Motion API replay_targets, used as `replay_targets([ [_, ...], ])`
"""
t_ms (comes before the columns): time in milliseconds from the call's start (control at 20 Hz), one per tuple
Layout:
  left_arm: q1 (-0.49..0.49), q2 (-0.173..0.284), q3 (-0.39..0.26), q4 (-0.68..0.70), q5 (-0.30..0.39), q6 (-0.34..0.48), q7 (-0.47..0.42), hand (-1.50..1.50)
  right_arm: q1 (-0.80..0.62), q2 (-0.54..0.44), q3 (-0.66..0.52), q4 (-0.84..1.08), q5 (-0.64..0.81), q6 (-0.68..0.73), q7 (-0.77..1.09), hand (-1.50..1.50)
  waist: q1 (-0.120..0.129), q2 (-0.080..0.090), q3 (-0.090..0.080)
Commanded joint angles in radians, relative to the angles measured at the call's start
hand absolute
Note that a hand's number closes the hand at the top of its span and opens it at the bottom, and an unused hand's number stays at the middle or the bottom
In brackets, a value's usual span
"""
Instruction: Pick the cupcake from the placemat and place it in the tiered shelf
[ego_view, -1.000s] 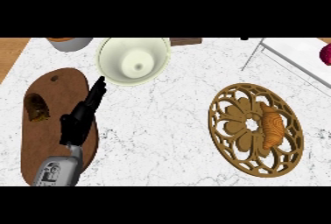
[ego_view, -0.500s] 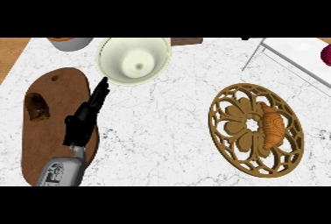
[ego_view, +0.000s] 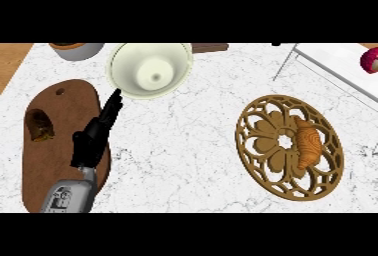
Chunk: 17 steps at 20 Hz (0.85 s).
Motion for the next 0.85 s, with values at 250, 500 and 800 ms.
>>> replay_targets([
  [250, 0.066, 0.002, -0.002, -0.028, -0.016, 0.019, -0.021, 0.0, 0.099, 0.099, -0.109, -0.447, 0.025, 0.387, 0.148, -1.5, -0.031, -0.016, 0.0],
  [500, 0.058, 0.004, 0.012, -0.018, -0.019, 0.031, -0.01, 0.0, 0.161, 0.169, -0.107, -0.717, 0.008, 0.67, 0.094, -1.5, -0.062, -0.027, -0.002],
  [800, 0.043, 0.026, 0.031, -0.032, 0.009, 0.002, 0.019, 0.0, 0.249, 0.255, -0.117, -1.117, -0.049, 0.967, 0.039, -1.5, -0.056, -0.023, -0.001],
])
